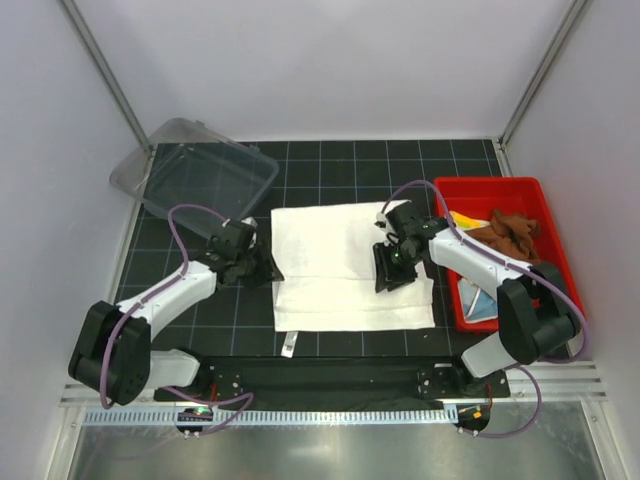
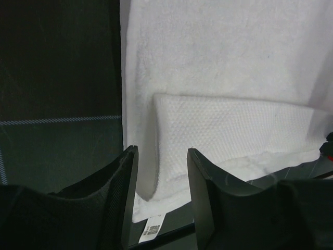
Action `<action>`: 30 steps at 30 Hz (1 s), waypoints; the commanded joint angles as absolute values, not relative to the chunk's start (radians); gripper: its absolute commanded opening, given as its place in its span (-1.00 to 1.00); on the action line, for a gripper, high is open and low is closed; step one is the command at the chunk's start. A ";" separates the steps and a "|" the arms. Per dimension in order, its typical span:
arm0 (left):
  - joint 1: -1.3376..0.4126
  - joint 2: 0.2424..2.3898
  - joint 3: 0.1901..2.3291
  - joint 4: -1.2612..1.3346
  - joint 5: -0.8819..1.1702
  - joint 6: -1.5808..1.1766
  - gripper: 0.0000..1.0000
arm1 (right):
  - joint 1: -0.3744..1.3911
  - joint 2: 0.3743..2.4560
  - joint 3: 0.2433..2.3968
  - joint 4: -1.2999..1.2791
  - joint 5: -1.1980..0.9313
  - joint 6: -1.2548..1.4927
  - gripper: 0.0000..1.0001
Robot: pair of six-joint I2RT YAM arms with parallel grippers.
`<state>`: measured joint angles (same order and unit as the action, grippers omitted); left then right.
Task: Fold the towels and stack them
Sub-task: Fold the towel
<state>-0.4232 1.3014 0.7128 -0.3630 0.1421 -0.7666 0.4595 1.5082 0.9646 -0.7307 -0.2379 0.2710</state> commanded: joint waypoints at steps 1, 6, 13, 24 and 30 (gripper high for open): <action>-0.451 1.236 0.683 -0.316 0.169 -0.798 -0.07 | 0.476 1.425 0.936 -0.713 -0.252 0.304 -0.15; -0.486 1.236 0.664 -0.314 0.169 -0.801 -0.07 | 0.476 1.407 0.988 -0.689 -0.183 0.308 -0.04; -0.489 1.298 0.679 -0.250 0.178 -0.782 -0.05 | 0.472 1.615 1.201 -0.732 -0.179 0.215 0.22; -0.506 1.315 0.670 -0.139 0.316 -0.787 -0.03 | 0.428 1.770 1.258 -0.831 -0.307 0.106 0.40; -0.534 1.180 0.594 -0.015 0.396 -0.819 0.01 | 0.429 1.654 1.183 -0.812 -0.396 0.152 0.38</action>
